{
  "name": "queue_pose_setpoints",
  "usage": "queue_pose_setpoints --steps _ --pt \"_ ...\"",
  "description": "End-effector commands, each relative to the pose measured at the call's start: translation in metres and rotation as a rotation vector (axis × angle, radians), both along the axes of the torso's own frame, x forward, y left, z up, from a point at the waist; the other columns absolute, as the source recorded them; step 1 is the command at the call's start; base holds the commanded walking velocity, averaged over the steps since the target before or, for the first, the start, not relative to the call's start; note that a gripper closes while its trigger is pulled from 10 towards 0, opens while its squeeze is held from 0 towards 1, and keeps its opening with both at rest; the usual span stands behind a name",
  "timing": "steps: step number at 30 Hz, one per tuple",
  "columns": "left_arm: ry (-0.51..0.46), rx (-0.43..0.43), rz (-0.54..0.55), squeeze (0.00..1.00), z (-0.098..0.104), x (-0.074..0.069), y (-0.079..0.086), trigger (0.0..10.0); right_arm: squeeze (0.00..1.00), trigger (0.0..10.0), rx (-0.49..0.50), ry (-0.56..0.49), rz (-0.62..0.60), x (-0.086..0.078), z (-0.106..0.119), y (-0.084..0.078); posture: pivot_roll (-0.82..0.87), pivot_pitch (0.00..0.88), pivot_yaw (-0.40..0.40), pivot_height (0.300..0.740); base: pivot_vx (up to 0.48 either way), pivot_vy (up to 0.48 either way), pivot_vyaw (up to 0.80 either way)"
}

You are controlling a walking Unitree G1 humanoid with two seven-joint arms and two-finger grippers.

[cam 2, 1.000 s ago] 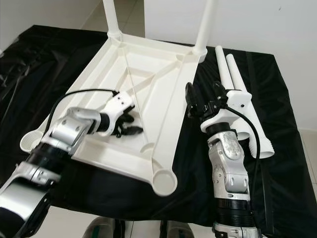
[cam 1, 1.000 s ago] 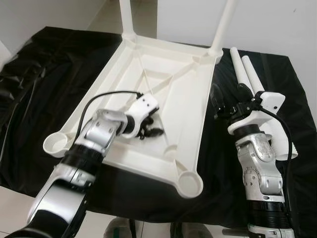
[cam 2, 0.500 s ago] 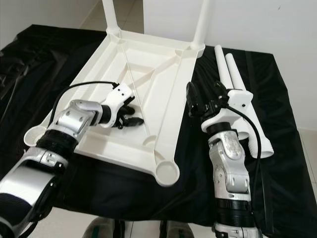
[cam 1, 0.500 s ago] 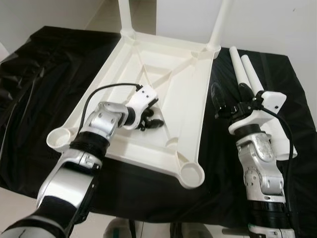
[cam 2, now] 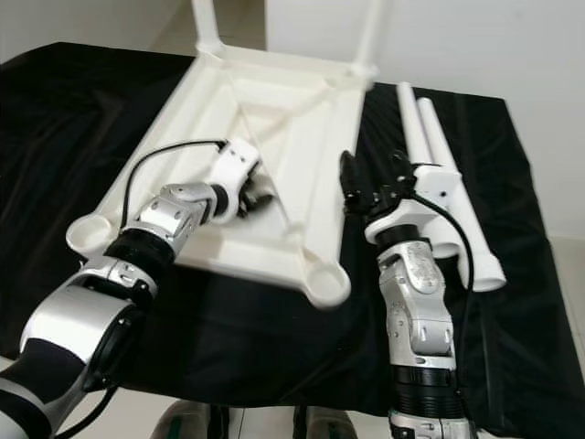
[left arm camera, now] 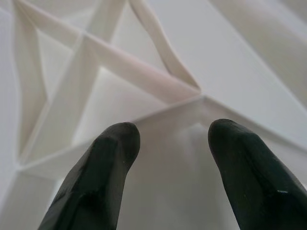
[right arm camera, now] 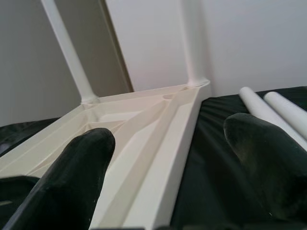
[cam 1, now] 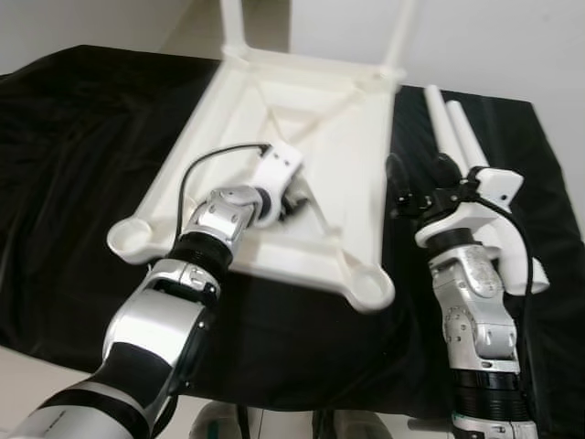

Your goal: Building children table

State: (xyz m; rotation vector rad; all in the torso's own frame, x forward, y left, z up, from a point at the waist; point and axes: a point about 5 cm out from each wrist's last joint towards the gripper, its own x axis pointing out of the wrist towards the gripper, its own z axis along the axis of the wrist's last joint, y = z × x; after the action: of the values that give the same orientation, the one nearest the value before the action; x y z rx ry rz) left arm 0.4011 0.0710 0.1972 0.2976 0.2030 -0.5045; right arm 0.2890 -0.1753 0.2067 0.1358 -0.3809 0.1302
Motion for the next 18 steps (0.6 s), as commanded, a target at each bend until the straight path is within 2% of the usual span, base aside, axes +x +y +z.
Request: queue_pose_setpoints --steps 1,4,9,12,13,16,18 --pt "-0.024 -0.009 0.024 0.00 0.002 0.001 0.002 10.0 0.00 10.0 -0.005 0.015 -0.020 -0.001 -0.001 -0.003 -0.06 0.139 0.013 0.740 0.000 0.000 0.00" --pt "-0.064 -0.028 -0.022 0.00 0.017 0.001 0.007 10.0 0.00 10.0 -0.020 0.043 -0.077 0.001 -0.005 -0.008 -0.05 0.140 0.018 0.740 0.000 0.000 0.00" --pt "-0.095 -0.048 -0.067 0.00 0.026 -0.001 0.012 10.0 0.00 10.0 -0.027 0.050 -0.076 0.003 -0.006 -0.009 -0.04 0.141 0.017 0.740 0.000 0.000 0.00" --pt "-0.132 -0.124 -0.107 0.00 0.035 -0.007 0.010 10.0 0.00 10.0 -0.031 0.048 -0.074 0.004 -0.006 -0.008 -0.03 0.140 0.017 0.740 0.000 0.000 0.00" --pt "-0.132 -0.124 -0.107 0.00 0.035 -0.007 0.010 10.0 0.00 10.0 -0.031 0.048 -0.074 0.004 -0.006 -0.008 -0.03 0.140 0.017 0.740 0.000 0.000 0.00" --pt "-0.173 -0.173 -0.124 0.00 0.043 -0.012 0.009 10.0 0.00 10.0 -0.037 0.041 -0.104 0.006 -0.005 -0.012 -0.02 0.139 0.018 0.740 0.000 0.000 0.00" --pt "-0.189 -0.218 -0.126 0.00 0.048 -0.017 0.008 10.0 0.00 10.0 -0.035 0.038 -0.158 0.009 -0.004 -0.021 -0.02 0.136 0.019 0.740 0.000 0.000 0.00"
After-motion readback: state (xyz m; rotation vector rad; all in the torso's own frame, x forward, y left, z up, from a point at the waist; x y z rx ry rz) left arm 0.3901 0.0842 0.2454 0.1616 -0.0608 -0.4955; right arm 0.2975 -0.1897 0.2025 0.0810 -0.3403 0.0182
